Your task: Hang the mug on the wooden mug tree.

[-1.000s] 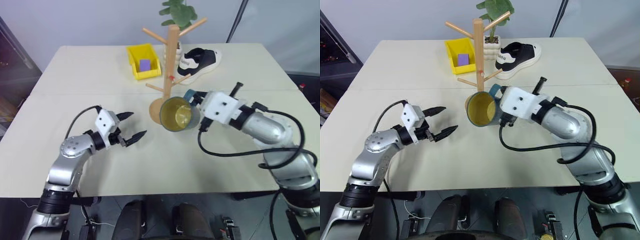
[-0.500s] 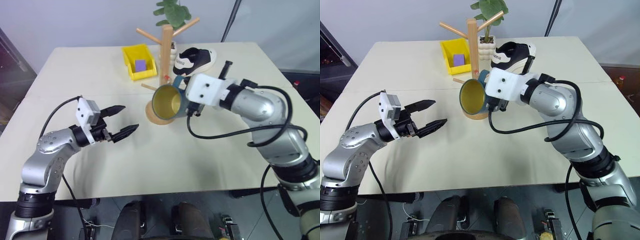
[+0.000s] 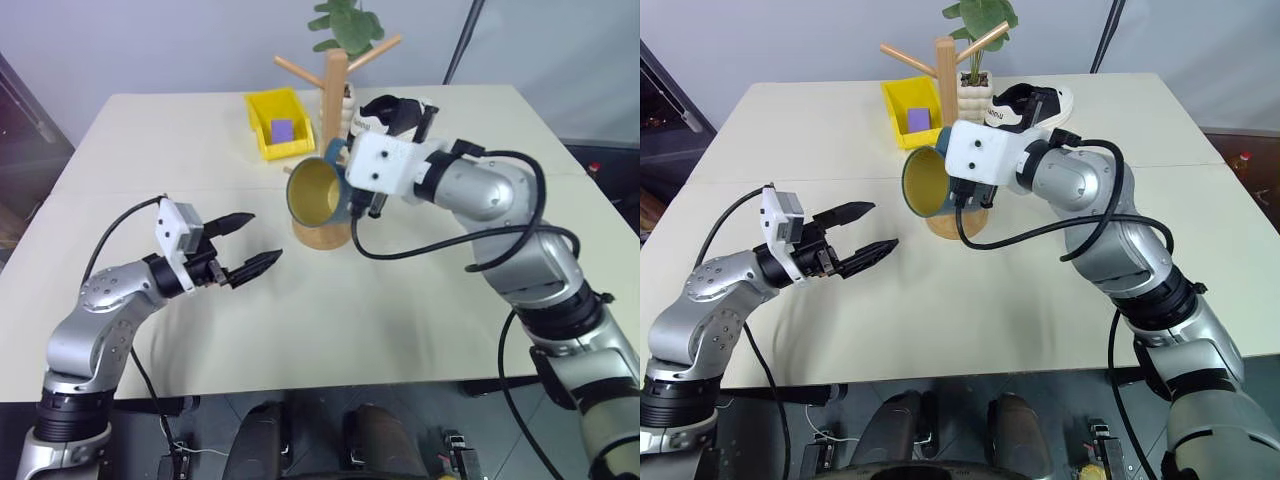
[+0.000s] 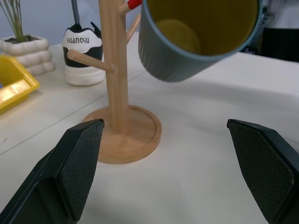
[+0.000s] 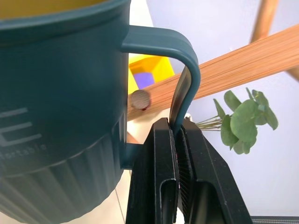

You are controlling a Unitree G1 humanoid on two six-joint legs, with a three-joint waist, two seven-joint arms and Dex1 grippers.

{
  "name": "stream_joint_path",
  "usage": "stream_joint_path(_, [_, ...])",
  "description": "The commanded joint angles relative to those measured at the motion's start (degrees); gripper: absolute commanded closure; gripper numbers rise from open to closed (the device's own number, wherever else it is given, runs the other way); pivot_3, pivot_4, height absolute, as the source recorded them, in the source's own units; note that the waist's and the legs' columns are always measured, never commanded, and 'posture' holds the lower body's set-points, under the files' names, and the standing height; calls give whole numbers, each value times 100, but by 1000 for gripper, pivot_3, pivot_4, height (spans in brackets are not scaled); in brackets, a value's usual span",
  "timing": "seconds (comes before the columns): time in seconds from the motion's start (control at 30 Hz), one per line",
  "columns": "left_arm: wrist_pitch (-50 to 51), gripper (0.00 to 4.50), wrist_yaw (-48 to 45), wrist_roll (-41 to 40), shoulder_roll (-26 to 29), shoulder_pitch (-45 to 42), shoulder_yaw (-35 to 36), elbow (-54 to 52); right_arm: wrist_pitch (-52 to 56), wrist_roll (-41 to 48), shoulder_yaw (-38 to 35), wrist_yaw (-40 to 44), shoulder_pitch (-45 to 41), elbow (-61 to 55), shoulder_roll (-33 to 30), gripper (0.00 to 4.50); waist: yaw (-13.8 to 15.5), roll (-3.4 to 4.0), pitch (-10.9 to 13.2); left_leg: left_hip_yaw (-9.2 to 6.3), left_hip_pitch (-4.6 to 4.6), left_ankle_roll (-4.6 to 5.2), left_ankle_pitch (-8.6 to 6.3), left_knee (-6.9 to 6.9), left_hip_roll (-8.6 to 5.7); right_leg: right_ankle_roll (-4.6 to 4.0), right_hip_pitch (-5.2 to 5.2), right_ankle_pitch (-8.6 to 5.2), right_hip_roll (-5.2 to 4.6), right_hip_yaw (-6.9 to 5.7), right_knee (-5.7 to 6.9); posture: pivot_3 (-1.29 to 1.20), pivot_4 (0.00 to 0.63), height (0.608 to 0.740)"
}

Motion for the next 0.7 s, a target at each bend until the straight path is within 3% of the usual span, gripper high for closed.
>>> stream_joint_path(0.03, [-11, 0, 5, -148, 39, -145, 119, -246, -116, -231, -33, -33, -163, 99, 47, 4486, 1, 0, 0, 0, 0, 0, 0, 0, 0, 0, 0, 0, 0, 0, 0, 0, 150, 740])
stream_joint_path(0.2, [-46, 0, 18, -135, 30, -183, 81, -239, -215, -370, -37, -53, -194, 325, 153, 4486, -7, 0, 0, 1, 0, 0, 0, 0, 0, 0, -1, 0, 0, 0, 1, 0, 150, 740])
stream_joint_path(0.3, [-62, 0, 19, -121, 27, -169, 77, -243, -274, -401, -75, -22, -188, 366, 199, 3515, -3, 0, 0, 1, 0, 0, 0, 0, 0, 0, -1, 0, 0, 0, 2, 0, 150, 740])
stream_joint_path(0.47, [-77, 0, 17, -101, 28, -151, 75, -236, -432, -491, -158, -64, -230, 376, 225, 1146, -2, 0, 0, 1, 0, 0, 0, 0, 0, 0, -1, 0, 0, 0, 2, 0, 150, 740])
stream_joint_path(0.6, [-88, 0, 10, -94, 31, -136, 87, -210, -476, -463, -318, 48, -226, 194, 124, 1146, -1, 0, 0, 1, 0, 0, 0, 0, 0, 0, -1, 0, 0, 0, 2, 0, 150, 740])
stream_joint_path(0.7, [-57, 0, 99, -69, 11, -92, 135, -113, -482, -77, -846, 270, 83, -116, -121, 1146, 11, 0, 1, 1, 0, 0, 0, 0, 0, 0, -2, 0, 0, 0, 2, 0, 150, 740])
